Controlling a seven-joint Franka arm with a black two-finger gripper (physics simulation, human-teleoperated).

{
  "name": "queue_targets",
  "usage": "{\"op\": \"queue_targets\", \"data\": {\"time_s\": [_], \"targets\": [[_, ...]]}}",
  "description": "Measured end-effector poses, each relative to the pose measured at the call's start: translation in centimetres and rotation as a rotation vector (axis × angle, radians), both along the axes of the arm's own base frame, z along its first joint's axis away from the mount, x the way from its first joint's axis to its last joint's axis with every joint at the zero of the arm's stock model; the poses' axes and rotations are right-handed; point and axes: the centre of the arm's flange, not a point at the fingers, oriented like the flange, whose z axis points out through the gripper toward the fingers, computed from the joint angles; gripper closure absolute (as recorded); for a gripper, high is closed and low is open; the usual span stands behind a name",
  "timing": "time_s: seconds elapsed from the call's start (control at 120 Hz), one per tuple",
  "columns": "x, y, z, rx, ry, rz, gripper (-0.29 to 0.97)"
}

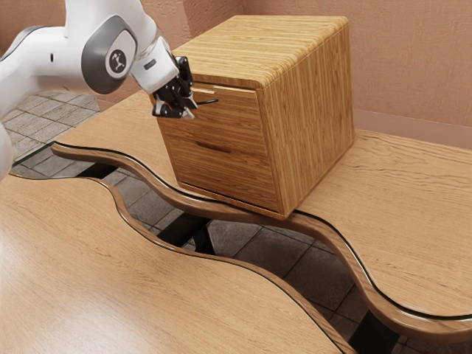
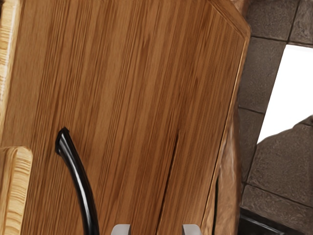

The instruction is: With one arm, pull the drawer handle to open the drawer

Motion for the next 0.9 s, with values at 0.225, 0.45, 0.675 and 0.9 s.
{"op": "queue_targets", "data": {"time_s": [0.225,0.45,0.675,0.9], "targets": [[-0.1,-0.9,0.1,-0.01,0.001,-0.002,0.66],[-1.9,-0.5,0.9,-0.03,-0.001,0.013,0.61],[0.0,-0.2,-0.8,-0.024,0.017,0.032,0.16],[-0.1,-0.1,-0.3,-0.003,0.015,0.023,0.06]]}}
